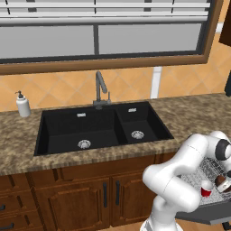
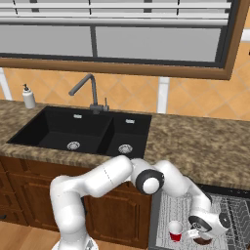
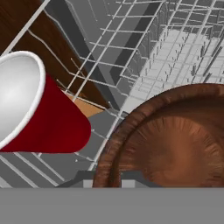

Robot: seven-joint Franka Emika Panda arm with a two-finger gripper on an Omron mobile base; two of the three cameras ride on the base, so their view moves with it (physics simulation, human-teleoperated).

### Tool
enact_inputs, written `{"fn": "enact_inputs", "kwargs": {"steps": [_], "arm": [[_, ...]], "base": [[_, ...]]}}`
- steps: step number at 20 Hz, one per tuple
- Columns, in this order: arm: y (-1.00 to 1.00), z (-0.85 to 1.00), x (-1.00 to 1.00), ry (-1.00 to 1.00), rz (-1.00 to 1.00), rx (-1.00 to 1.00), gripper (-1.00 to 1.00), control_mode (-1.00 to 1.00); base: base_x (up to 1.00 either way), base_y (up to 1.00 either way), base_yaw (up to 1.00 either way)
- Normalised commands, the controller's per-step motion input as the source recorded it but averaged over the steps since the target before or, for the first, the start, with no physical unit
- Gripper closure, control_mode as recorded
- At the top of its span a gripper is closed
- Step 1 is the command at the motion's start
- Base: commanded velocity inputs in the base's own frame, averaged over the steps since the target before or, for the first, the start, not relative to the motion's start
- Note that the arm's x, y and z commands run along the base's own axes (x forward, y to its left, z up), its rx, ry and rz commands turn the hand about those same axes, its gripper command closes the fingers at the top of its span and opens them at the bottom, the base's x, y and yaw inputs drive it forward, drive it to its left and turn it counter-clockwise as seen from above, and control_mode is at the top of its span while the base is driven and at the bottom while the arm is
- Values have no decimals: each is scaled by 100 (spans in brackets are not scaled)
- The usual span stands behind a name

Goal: Pick up the cup and bowl from the counter, place them in the dishwasher, and close the dishwasher door.

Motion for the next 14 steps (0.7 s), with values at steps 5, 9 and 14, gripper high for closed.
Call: {"fn": "enact_inputs", "kwargs": {"steps": [5,9,14], "arm": [[3,-18,0,0,5,3,-100,-100],[0,-5,0,0,2,1,-100,-100],[6,29,-3,0,0,-8,-100,-100]], "base": [[0,0,0],[0,0,0],[0,0,0]]}}
